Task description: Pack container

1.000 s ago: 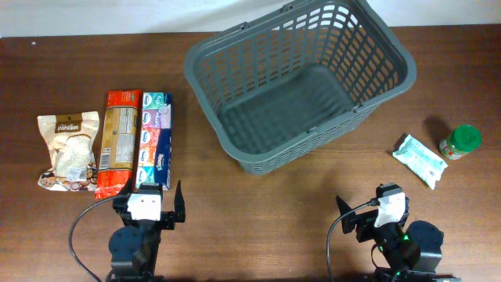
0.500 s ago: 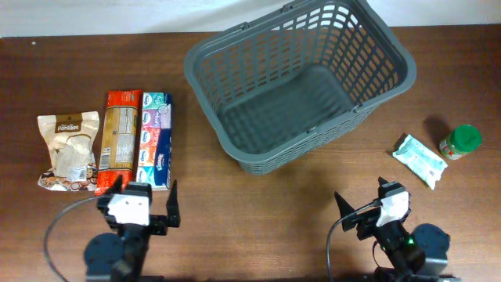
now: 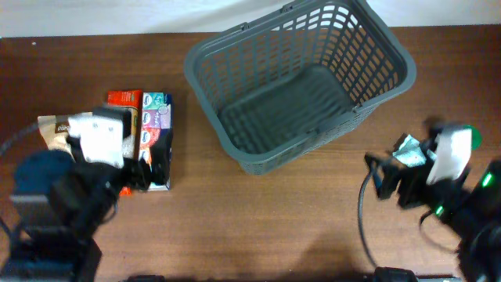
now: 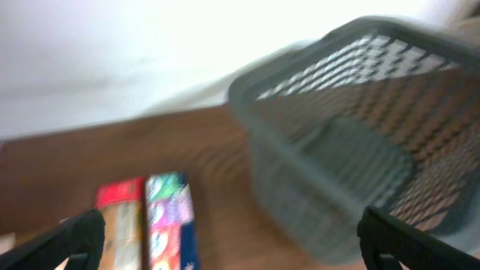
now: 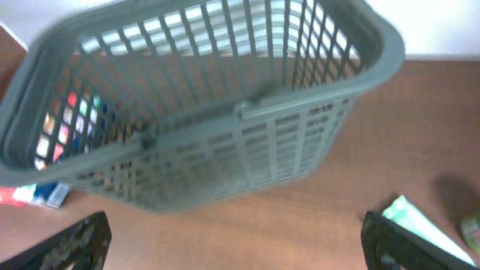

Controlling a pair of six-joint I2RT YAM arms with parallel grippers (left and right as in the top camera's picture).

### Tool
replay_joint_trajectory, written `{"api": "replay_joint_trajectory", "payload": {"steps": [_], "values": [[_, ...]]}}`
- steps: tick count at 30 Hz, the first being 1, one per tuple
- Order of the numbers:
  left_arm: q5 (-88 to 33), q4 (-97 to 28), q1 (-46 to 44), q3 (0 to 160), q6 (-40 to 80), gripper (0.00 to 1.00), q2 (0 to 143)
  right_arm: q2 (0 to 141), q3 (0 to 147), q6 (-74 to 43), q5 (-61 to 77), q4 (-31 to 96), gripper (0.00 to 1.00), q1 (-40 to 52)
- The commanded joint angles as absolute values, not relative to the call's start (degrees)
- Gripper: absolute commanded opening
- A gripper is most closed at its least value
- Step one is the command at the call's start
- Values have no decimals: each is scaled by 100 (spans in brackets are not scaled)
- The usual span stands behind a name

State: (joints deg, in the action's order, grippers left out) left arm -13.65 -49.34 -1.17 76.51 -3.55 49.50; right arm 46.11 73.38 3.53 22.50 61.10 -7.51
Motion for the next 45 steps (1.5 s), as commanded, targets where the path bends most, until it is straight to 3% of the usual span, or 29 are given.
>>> {"api": "replay_joint_trajectory", "payload": {"steps": [1, 6, 11, 12, 15, 16, 20, 22, 23, 26, 34, 45], "values": [[-2532, -4976, -108, 8576, -327, 99, 5382, 5680, 8910, 648, 2182, 6589, 99, -714], [-2842, -4766, -108, 9087, -320, 99, 5443, 6820, 10567, 661, 2980, 7170, 99, -714], [-2867, -4759, -108, 9131, -180, 99, 5509, 7216, 10866, 279, 3288, 7188, 99, -714], [-2755, -4893, -108, 9131, -27, 99, 5572, 7247, 10866, 130, 3162, 7201, 97, -714], [-2724, -5433, -108, 9135, 69, 100, 5813, 7336, 10866, -266, 2515, 7210, 73, -714], [-2724, -5645, -113, 9150, 69, 94, 5907, 7358, 10866, -377, 2351, 7207, 68, -714], [-2722, -6399, -386, 9297, 69, 28, 6357, 7491, 10866, -548, 2174, 7225, 35, -714], [-2718, -6521, -635, 9367, 67, 7, 6521, 7572, 10866, -666, 2130, 7231, 20, -714], [-2709, -6547, -779, 9406, 69, 2, 6598, 7618, 10866, -790, 2060, 7244, 14, -711], [-2421, -6565, -1275, 9504, 69, 2, 6753, 7793, 10866, -873, 1892, 7275, 4, -711], [-718, -6565, -3081, 9531, 64, 2, 6969, 8394, 10866, -867, 1601, 7002, 4, -698], [-611, -7057, -4370, 9531, 40, 2, 7738, 9174, 10866, -624, 1581, 6700, 4, -515]]}}
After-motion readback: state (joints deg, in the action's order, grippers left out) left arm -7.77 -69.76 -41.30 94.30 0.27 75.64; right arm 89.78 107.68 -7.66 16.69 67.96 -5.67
